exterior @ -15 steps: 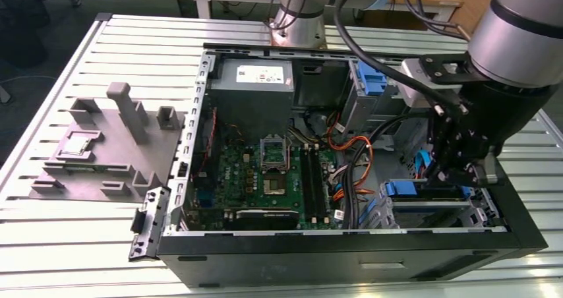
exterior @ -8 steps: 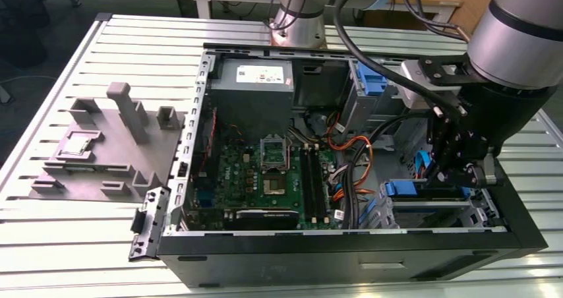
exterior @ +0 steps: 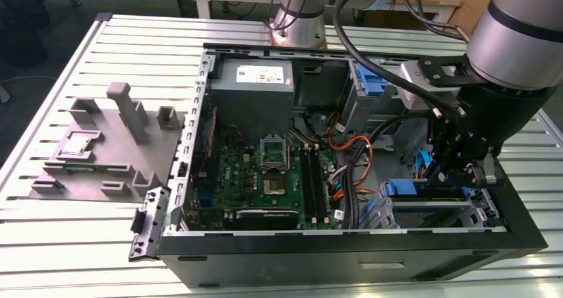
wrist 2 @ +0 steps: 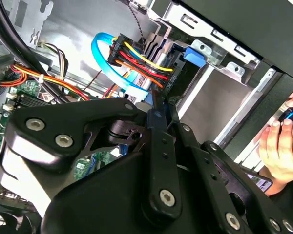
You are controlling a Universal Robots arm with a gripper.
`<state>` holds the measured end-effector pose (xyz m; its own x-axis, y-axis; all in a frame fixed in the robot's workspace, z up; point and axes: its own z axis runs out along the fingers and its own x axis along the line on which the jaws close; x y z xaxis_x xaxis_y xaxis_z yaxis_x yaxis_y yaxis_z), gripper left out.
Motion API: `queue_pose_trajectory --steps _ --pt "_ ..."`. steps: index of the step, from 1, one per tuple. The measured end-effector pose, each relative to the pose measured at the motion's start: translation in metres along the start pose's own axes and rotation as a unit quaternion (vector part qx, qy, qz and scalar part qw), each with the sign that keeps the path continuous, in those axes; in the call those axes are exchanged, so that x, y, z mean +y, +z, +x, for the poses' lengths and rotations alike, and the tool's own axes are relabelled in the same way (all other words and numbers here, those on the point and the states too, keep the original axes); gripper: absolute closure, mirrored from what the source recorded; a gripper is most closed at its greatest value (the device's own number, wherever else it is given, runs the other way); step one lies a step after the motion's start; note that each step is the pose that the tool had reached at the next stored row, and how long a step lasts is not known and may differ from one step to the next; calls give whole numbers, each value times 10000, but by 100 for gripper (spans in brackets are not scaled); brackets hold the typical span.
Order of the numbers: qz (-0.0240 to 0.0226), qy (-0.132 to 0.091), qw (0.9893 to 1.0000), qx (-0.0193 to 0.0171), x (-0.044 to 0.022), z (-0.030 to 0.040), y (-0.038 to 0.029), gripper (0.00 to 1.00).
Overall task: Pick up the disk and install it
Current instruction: 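Insert the second disk wire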
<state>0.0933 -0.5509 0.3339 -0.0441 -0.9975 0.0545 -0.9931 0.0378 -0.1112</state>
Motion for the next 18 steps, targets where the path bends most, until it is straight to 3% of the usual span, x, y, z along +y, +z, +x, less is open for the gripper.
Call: queue_pose_trajectory --steps 8,18 --pt "1 2 10000 -14 7 3 56 84" --pt "1 2 10000 -20 7 3 61 83"
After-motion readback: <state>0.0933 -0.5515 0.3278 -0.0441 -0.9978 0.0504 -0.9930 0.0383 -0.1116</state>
